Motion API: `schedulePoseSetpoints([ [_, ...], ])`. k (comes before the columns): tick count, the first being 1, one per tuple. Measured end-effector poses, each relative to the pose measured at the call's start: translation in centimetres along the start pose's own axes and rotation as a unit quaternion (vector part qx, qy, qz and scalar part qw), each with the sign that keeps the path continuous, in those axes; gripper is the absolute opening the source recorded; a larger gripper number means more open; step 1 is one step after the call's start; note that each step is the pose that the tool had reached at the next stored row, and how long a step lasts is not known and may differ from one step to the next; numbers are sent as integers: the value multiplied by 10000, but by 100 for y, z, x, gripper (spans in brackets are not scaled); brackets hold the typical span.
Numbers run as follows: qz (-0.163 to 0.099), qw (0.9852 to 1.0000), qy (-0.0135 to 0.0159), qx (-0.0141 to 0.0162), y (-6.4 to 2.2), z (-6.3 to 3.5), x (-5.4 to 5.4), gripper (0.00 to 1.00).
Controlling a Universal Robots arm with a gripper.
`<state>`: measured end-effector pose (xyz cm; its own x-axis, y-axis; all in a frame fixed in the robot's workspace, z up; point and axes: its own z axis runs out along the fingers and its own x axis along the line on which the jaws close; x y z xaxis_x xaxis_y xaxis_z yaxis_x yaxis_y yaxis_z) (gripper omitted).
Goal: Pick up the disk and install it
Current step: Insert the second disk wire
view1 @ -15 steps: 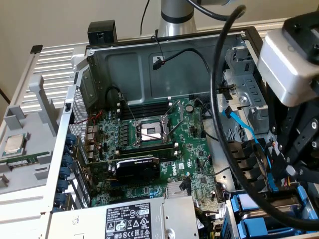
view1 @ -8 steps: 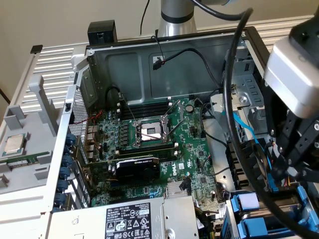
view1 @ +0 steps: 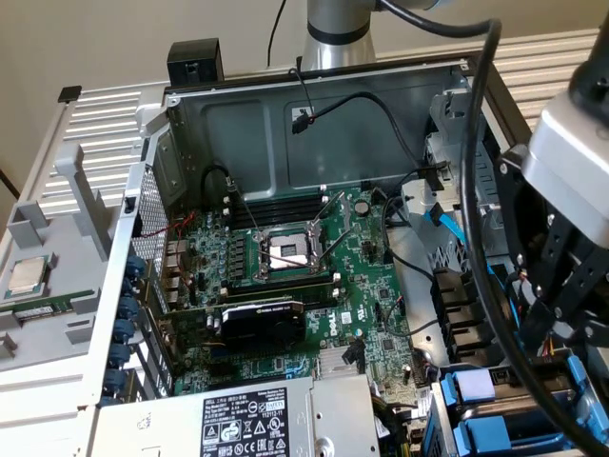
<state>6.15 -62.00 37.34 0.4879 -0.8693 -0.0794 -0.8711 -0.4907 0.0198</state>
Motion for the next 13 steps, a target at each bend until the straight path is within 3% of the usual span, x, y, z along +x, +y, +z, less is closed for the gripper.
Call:
schedulePoseSetpoints([
  [2, -67, 10000, 10, 11, -6, 0, 3, 11],
  [6, -326, 9995, 17, -4, -11, 0, 6, 11],
  [10, -673, 9977, 25, -29, -12, 0, 6, 11],
  [13, -939, 9956, 32, -47, -12, 0, 6, 11],
])
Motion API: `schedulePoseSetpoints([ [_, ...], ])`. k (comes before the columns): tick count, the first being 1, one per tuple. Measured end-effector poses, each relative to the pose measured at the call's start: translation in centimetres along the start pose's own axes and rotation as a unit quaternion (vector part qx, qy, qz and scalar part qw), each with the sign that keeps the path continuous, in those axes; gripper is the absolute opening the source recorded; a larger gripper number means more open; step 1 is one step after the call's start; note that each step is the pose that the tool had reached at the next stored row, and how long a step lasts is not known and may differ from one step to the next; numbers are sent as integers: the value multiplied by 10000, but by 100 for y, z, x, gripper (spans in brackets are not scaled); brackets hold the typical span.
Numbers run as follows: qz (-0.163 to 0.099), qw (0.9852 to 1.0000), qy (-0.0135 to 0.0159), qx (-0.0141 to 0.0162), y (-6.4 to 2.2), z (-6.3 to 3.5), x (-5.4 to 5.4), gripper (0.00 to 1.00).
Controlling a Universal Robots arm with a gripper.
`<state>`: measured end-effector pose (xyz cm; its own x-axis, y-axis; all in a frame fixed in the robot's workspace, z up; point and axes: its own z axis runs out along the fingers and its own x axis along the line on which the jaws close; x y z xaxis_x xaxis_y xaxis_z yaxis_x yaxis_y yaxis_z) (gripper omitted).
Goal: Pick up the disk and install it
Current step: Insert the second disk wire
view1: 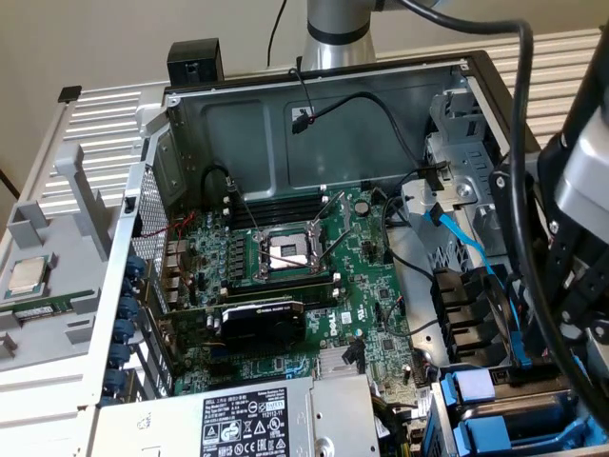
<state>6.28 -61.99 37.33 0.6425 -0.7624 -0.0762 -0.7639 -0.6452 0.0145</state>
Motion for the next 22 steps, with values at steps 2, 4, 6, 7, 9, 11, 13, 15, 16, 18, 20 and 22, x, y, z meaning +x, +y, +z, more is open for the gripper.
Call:
schedulePoseSetpoints([
  [2, -151, 9999, 4, -10, 0, 0, 0, 11],
  [4, -250, 9997, 7, -16, -4, -1, 4, 11],
  [6, -278, 9996, 21, -3, -20, -2, 15, 11],
  [7, -281, 9996, 34, 13, -36, -2, 24, 11],
  [9, -283, 9996, 67, 49, -76, -5, 35, 11],
  [11, -286, 9995, 94, 80, -117, -5, 18, 11],
  [13, -295, 9995, 109, 97, -142, -7, -1, 11],
  [15, -328, 9993, 120, 105, -157, -15, -15, 11],
  [16, -362, 9992, 121, 104, -159, -19, -18, 11],
  [18, -496, 9986, 121, 97, -160, -25, -21, 11],
  [20, -674, 9976, 122, 85, -159, -28, -21, 11],
  [22, -857, 9962, 122, 73, -159, -30, -21, 11],
])
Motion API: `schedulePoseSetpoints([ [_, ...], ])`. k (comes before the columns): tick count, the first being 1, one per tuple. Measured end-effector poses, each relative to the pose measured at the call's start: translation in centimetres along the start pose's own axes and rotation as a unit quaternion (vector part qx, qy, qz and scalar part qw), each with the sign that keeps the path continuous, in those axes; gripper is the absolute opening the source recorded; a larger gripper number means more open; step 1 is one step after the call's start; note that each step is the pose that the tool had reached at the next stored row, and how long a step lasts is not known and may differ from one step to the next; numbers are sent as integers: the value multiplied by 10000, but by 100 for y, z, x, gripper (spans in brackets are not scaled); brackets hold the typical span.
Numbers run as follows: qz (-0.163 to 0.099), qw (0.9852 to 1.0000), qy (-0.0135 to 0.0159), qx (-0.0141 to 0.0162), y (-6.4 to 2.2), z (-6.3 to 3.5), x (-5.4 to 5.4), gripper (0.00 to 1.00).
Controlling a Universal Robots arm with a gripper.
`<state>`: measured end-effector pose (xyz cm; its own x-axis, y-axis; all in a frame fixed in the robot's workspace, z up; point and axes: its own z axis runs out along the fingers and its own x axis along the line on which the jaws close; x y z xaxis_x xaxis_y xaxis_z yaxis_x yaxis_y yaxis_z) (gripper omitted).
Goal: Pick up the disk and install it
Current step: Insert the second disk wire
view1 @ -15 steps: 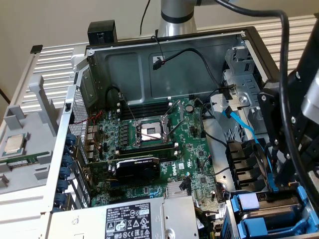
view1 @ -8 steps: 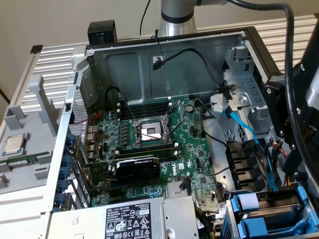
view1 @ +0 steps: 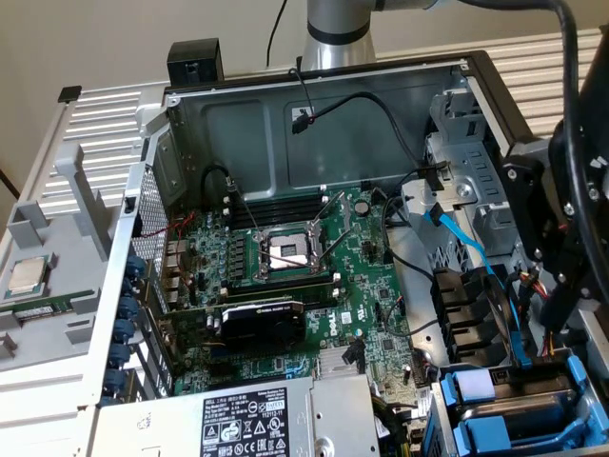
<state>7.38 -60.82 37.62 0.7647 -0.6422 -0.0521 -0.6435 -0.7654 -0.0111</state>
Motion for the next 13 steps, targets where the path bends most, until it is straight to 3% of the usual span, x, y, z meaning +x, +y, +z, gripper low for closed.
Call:
schedulePoseSetpoints([
  [5, -449, 9990, -5, -24, 0, -4, 0, 11],
  [9, -802, 9968, -17, -47, -1, -7, 0, 11],
  [13, -865, 9962, -23, -56, -19, -6, -15, 11],
])
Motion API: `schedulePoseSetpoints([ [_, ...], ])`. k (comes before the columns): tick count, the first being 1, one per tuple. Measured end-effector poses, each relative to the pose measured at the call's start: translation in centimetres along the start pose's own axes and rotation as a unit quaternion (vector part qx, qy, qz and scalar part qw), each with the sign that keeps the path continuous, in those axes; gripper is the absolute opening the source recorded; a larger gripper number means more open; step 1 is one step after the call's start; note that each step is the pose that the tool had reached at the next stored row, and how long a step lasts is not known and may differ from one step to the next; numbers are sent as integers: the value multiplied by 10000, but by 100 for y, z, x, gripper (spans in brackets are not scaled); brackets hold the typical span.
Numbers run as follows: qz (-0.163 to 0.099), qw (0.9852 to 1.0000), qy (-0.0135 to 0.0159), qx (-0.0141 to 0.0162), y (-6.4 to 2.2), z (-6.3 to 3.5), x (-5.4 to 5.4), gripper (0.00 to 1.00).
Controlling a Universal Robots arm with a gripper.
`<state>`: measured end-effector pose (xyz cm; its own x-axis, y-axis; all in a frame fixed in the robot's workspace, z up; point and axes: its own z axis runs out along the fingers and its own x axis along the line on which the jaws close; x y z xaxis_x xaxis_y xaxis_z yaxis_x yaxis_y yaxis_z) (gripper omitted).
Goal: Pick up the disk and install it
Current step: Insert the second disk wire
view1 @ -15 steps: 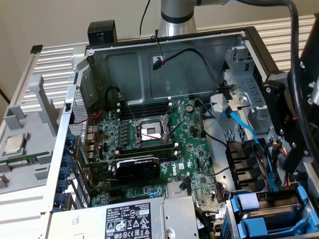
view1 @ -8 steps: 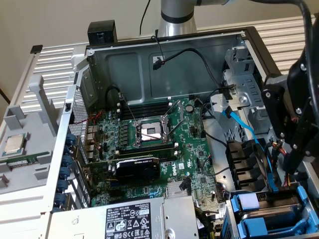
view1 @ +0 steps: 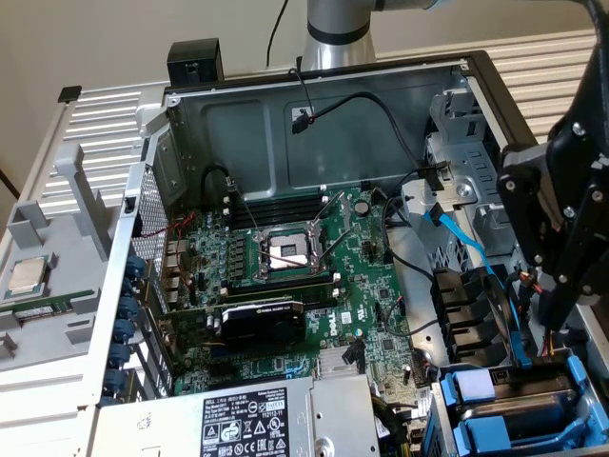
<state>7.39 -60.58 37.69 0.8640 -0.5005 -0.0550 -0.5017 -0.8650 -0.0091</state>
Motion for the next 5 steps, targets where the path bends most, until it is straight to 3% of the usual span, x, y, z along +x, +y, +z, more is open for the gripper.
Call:
schedulePoseSetpoints([
  [5, 0, 10000, 0, -1, 0, 0, 0, 11],
])
